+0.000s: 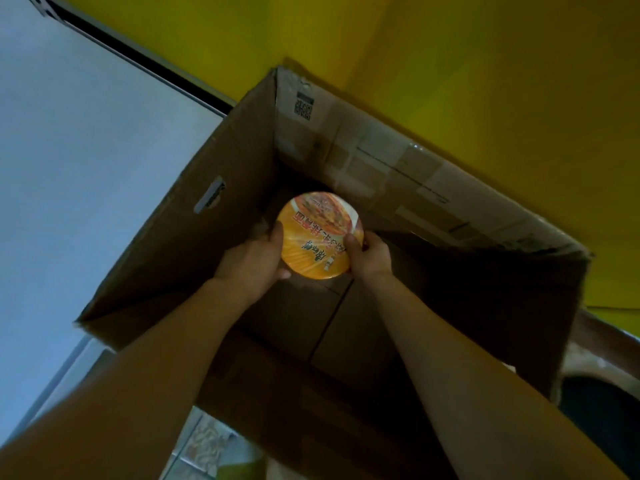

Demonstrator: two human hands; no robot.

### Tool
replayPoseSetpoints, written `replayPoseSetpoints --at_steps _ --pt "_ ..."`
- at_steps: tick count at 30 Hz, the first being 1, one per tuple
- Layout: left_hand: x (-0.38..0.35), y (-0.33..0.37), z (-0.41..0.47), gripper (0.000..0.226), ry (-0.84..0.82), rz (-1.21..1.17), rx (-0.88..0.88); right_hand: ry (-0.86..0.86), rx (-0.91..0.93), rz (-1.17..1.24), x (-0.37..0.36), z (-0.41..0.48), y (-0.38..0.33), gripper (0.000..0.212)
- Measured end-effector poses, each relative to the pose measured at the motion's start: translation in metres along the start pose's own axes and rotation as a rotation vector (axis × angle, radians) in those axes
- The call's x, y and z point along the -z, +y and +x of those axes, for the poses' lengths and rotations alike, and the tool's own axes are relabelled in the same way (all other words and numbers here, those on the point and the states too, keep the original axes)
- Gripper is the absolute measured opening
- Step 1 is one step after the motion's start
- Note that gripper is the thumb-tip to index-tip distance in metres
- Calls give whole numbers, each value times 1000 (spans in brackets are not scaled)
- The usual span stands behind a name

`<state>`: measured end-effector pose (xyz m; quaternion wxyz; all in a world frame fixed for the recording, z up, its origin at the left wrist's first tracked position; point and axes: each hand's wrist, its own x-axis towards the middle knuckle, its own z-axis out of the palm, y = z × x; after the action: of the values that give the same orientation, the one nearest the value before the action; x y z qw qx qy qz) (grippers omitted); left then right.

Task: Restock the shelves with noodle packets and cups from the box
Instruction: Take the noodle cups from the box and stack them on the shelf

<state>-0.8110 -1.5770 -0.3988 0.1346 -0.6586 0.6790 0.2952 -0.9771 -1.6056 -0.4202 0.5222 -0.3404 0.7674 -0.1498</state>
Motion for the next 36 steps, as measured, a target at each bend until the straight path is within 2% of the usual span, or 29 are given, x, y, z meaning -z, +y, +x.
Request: replayPoseSetpoints --at_steps 7,11,15,20,22,25,26,29,36 --pt "40 19 -93 87 240 -93 -51 -75 37 45 54 -89 -39 31" --pt "79 37 -148 98 264 -159 -33 -144 97 44 96 -159 -79 30" --pt "127 50 -192 102 269 -215 -33 -207 179 -3 138 -230 -130 37" --pt "205 73 -246 106 384 -397 -43 -225 278 -36 186 -311 -202 40" --pt "238 83 -268 104 425 -497 -68 -197 302 -60 204 -340 -229 35" --pt "285 98 -300 95 480 -652 -132 -142 365 -23 228 -380 -267 12" --pt "300 103 -311 92 498 -693 -147 -113 400 -4 235 -391 -278 11" --pt "340 119 -341 89 538 -745 -181 -66 490 29 253 -425 -305 16" --pt "413 148 -410 95 691 -731 -231 -171 600 152 295 -506 -362 30"
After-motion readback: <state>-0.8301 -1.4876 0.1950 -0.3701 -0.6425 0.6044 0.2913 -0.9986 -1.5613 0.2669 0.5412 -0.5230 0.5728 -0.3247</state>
